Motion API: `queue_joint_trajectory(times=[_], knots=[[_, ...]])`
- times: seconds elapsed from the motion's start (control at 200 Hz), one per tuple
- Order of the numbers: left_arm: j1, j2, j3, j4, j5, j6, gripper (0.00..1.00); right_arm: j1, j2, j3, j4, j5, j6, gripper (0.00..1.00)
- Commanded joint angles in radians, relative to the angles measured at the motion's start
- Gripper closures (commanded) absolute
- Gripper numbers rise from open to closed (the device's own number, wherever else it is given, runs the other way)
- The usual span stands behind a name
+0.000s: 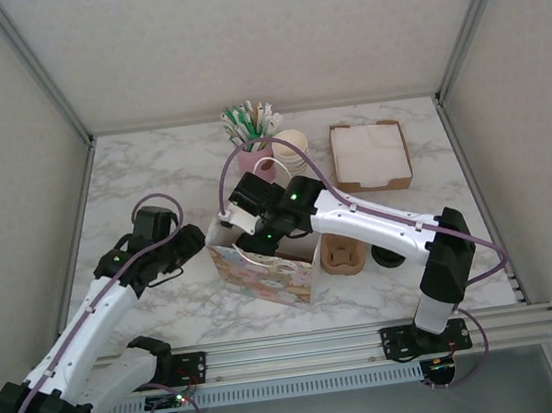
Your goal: Pack the takeout coffee
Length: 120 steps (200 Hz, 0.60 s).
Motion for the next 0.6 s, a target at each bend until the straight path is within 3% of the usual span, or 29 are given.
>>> queue_joint_trajectory(times=[0.0,0.596], knots=[[0.037,-0.006,-0.055,0.036,-0.018,-0.031,0.42,0.009,-0.012,-0.021,0.032,-0.021,0.002,0.45],[0.055,0.069,-0.176,0.140,0.042,-0.039,0.43,0.010,0.014,-0.077,0.075,-0.041,-0.004,0.46]])
